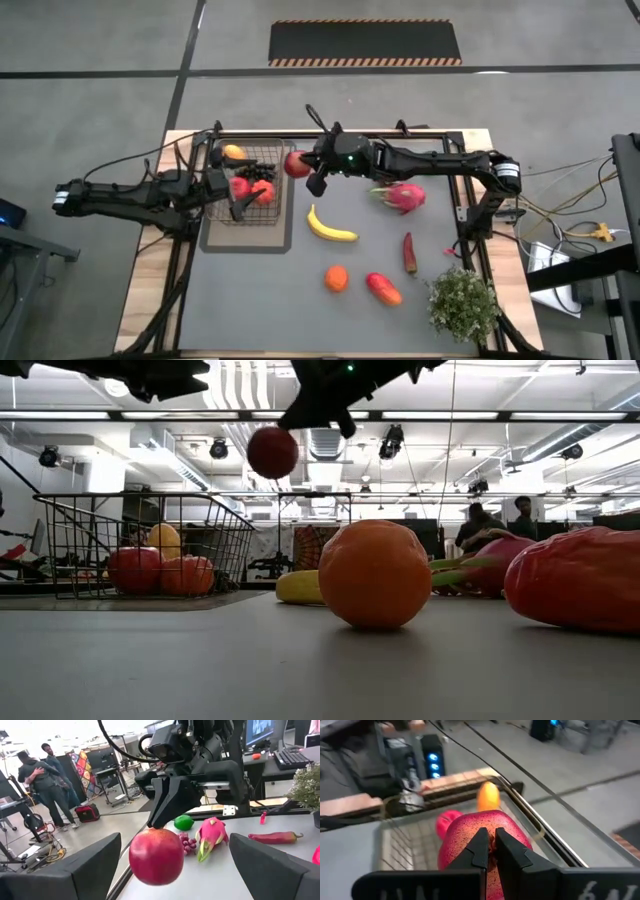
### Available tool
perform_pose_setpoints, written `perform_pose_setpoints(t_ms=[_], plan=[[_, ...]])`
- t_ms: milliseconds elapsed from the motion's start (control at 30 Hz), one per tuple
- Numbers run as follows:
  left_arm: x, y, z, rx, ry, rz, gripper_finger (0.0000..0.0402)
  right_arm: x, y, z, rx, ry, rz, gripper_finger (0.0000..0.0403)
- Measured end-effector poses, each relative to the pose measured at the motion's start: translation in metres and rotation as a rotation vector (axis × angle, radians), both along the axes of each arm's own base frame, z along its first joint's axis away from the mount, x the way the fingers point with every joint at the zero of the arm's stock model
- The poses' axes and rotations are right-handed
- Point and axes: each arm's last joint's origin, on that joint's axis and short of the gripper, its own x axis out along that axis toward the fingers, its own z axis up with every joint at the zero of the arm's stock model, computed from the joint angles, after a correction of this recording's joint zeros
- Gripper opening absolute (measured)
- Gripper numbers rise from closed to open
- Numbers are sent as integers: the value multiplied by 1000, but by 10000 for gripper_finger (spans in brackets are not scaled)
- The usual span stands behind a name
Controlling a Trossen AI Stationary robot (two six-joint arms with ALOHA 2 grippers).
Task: Build produce basket
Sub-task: Put the red pomegranate into the gold wire basket
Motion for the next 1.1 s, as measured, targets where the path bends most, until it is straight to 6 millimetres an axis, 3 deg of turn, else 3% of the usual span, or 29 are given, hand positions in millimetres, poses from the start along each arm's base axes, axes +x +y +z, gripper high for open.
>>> perform_pose_setpoints(t_ms=[300, 667, 1100], plan=[[-14, 1, -2, -3, -56, 0, 352, 18, 3, -7, 2, -120, 148, 12], [-27, 1, -1, -29, -122, -5, 352, 41, 1, -27, -15, -232, 209, 12], [-27, 1, -1, -30, -123, -10, 352, 80, -4, -62, -35, -180, 271, 12]])
